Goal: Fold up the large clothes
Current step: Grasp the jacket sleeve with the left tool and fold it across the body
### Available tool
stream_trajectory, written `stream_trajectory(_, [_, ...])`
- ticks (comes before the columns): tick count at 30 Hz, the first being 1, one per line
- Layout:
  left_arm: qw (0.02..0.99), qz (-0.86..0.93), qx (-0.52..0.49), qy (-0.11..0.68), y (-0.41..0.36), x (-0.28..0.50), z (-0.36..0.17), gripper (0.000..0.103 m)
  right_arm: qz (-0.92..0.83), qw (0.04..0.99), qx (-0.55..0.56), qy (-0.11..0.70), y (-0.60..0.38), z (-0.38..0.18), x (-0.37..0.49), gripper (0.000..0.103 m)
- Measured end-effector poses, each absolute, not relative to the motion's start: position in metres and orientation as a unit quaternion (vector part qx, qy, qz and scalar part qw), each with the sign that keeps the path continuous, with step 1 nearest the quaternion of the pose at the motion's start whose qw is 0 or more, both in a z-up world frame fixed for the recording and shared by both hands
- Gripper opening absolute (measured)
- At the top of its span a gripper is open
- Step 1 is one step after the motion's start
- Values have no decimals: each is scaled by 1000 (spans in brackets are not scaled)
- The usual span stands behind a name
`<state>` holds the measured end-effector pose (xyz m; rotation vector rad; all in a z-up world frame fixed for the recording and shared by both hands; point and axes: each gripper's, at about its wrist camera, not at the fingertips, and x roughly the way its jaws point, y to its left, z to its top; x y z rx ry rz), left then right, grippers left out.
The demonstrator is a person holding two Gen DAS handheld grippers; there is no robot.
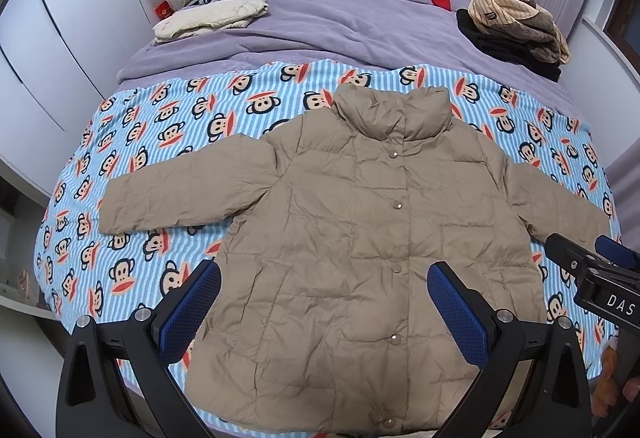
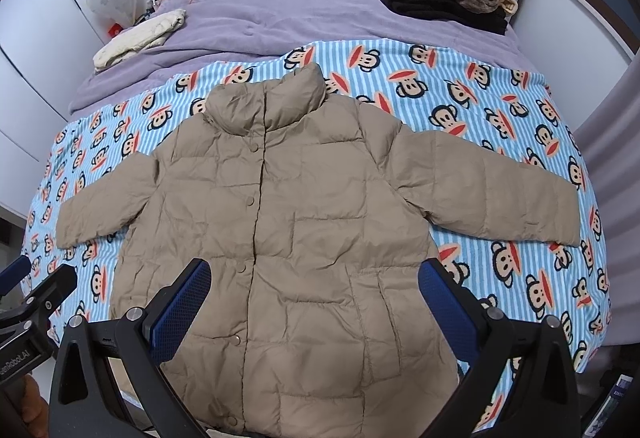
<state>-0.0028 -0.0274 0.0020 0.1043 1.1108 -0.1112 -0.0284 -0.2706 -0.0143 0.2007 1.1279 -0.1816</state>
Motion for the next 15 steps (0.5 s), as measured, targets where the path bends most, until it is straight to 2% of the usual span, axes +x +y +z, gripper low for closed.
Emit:
stream_trajectory(7, [839,-53,30,541,-12,1,-6,103,-78,827,112,545,-270,-21,-25,103])
stream_trajectory(15, [826,-69,-53,557,39,29,-22,103,-63,822,161,543,-265,-25,-19,103])
